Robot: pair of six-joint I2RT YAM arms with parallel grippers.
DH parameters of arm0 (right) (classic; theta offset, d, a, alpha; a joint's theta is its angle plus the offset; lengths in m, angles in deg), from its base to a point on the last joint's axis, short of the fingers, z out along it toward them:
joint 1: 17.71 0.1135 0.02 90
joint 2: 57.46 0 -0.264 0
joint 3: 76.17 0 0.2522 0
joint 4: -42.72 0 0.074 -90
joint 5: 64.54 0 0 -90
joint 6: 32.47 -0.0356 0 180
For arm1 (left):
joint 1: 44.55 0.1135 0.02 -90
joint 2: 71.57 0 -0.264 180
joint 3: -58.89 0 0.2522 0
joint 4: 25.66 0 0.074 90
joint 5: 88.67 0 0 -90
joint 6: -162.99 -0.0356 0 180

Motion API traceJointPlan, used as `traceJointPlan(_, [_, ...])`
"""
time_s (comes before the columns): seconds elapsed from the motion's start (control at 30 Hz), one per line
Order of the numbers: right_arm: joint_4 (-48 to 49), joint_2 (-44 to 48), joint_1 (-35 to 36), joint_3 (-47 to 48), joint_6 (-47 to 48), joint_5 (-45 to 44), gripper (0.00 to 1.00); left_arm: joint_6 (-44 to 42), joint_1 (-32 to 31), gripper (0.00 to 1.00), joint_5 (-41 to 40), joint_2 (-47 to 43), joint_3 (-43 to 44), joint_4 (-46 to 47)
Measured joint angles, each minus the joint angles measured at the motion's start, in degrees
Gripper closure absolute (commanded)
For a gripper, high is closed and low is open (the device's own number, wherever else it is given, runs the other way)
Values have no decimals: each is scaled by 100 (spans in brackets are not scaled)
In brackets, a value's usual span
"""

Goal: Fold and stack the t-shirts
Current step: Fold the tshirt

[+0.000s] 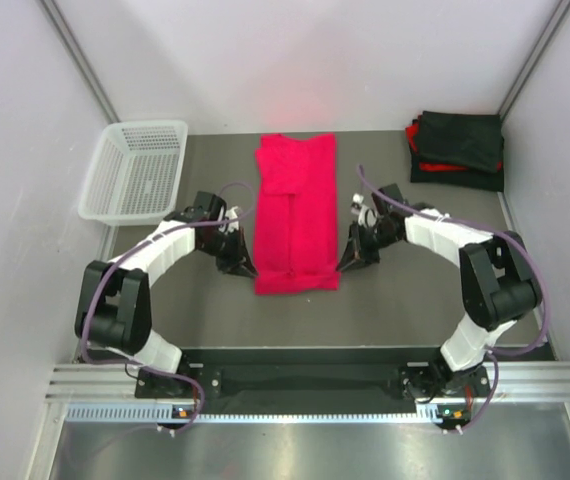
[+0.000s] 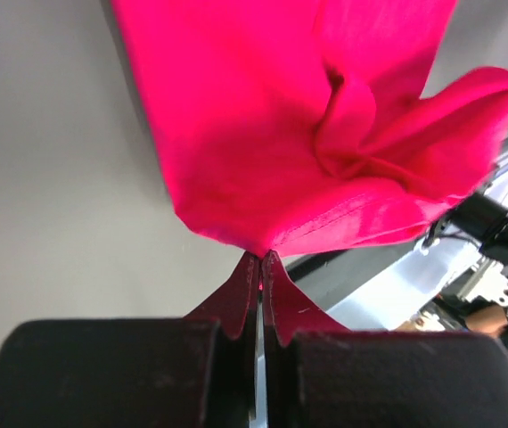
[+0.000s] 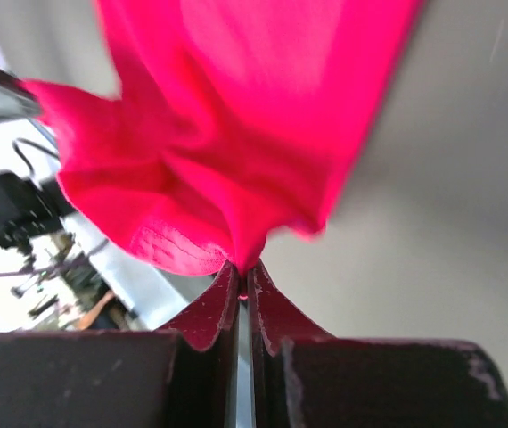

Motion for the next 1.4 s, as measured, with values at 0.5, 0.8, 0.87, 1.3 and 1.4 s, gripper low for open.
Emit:
traceJointPlan(0.5, [111,-975,-479,2022,131,-107,100,-468,280,100,-621,1556,2238,192])
traceJointPlan(0.8, [291,-1397,-520,2461,31,-116,100,-640,286,100,-761,2378,3303,337])
traceJointPlan(0.87, [304,-1497,-529,2542,24,-122,100,-662,286,100,-804,2496,3425,356])
traceJointPlan(1.3, [415,-2214,-592,3204,-7,-199,100,-807,306,100,-1001,3331,4190,507])
traceJointPlan(1.4, [446,-2323,-592,3283,-4,-229,99,-809,310,97,-1032,3440,4282,511])
